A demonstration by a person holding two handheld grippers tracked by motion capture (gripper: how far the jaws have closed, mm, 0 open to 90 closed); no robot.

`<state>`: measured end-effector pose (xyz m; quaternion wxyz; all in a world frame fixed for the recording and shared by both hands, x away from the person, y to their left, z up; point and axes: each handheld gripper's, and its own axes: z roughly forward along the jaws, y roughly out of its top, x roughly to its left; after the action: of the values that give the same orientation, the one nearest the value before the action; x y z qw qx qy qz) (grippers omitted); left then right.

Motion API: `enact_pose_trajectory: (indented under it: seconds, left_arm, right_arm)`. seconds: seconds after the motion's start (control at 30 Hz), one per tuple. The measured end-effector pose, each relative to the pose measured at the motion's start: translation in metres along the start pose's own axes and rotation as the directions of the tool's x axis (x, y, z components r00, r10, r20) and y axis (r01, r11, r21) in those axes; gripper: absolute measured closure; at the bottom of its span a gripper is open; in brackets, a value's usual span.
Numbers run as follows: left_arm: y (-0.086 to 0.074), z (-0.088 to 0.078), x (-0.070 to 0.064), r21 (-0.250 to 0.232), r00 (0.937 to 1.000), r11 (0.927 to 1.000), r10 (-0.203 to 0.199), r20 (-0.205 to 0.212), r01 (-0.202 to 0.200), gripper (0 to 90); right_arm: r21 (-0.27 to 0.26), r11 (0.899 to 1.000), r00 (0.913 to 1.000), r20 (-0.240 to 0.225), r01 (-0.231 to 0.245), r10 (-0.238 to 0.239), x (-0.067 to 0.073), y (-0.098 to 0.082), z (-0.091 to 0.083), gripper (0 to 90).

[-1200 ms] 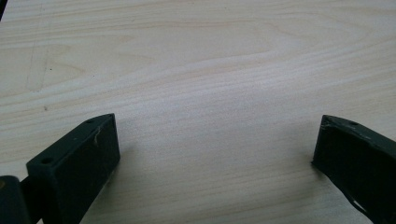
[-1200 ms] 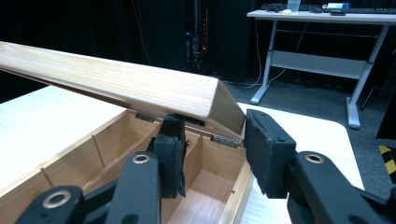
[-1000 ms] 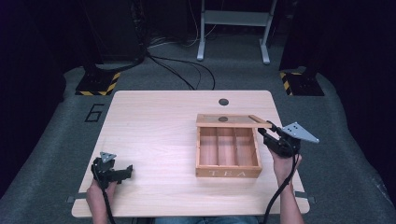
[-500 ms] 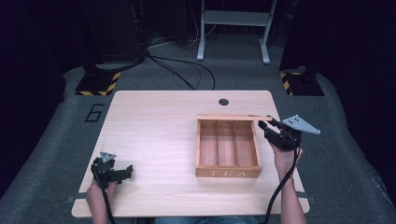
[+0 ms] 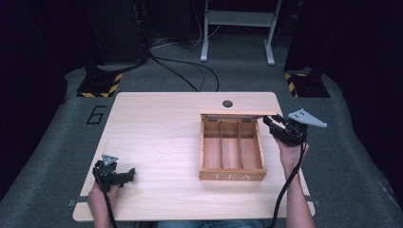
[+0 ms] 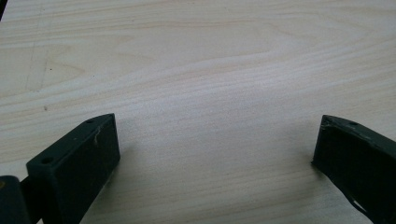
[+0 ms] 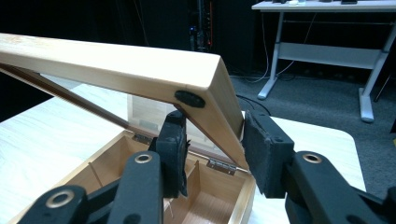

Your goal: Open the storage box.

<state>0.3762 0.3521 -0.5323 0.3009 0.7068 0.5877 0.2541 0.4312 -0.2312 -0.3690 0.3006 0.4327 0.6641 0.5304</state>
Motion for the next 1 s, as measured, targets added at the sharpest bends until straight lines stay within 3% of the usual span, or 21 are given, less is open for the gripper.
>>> enact_pose_trajectory:
  seconds: [0.5, 1.0]
  left_arm:
    - [0.0, 0.0, 0.0, 0.001, 1.0, 1.0, -0.001, 0.0, 0.001, 0.4]
    - [0.0, 0.0, 0.0, 0.0, 1.0, 1.0, 0.0, 0.0, 0.0, 0.4]
  right_arm:
    - [0.019, 1.0, 1.0, -0.008, -0.004, 0.004, -0.006, 0.014, 0.009, 60.6]
    - [0.021, 1.0, 1.0, -0.008, -0.002, 0.002, -0.007, 0.015, 0.009, 60.7]
